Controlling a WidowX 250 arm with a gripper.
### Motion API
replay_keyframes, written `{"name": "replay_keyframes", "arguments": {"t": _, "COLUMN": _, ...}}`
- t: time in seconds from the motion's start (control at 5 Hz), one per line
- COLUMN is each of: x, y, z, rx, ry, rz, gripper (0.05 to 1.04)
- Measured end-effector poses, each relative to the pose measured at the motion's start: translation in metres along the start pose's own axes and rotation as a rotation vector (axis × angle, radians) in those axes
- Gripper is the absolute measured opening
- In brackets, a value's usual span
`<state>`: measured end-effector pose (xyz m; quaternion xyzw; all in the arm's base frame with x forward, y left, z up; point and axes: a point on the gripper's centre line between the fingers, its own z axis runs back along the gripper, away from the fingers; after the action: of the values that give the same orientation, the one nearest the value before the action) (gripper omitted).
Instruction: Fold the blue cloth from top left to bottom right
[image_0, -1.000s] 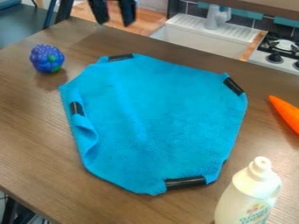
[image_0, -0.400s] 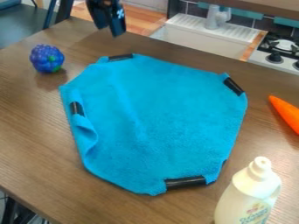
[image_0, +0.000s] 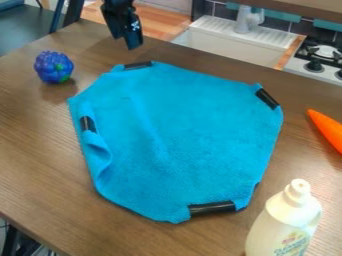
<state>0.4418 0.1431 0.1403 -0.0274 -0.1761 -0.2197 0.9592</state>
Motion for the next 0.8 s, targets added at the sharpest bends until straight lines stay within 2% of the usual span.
{"name": "replay_keyframes", "arguments": {"t": 0.4, "x": -0.001, "y": 0.005, "z": -0.023, "rx": 0.033, "ry": -0.020, "rz": -0.019, "gripper": 1.000}}
{"name": "replay_keyframes", "arguments": {"t": 0.8, "x": -0.001, "y": 0.000, "z": -0.044, "rx": 0.023, "ry": 0.016, "rz": -0.015, "gripper": 0.971}}
